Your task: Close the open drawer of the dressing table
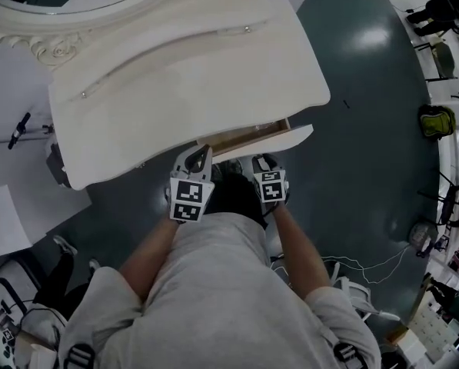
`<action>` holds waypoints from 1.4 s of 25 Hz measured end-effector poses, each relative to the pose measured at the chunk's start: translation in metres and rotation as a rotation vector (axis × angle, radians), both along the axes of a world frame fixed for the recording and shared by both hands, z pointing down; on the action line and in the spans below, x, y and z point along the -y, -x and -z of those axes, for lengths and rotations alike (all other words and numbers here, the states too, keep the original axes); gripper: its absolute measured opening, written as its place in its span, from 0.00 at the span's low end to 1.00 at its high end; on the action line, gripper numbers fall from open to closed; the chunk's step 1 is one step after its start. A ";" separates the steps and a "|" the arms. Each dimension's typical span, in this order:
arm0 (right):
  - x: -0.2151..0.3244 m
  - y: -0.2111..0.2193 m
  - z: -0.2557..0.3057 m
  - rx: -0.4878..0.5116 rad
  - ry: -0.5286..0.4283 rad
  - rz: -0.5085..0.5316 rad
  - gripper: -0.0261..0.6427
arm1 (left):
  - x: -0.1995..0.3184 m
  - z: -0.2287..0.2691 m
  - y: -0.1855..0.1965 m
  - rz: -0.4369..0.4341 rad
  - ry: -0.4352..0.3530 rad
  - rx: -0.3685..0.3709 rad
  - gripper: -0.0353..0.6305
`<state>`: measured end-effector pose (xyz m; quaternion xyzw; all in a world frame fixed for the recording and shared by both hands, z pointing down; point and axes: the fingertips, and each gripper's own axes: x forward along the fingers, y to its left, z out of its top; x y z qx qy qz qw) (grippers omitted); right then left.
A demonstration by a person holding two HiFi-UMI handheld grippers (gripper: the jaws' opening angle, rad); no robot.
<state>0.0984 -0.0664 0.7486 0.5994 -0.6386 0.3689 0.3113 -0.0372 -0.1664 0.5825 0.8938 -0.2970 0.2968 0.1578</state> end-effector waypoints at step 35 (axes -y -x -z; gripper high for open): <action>0.039 0.006 -0.006 -0.012 0.051 0.131 0.24 | 0.028 0.005 0.053 0.216 0.002 0.019 0.06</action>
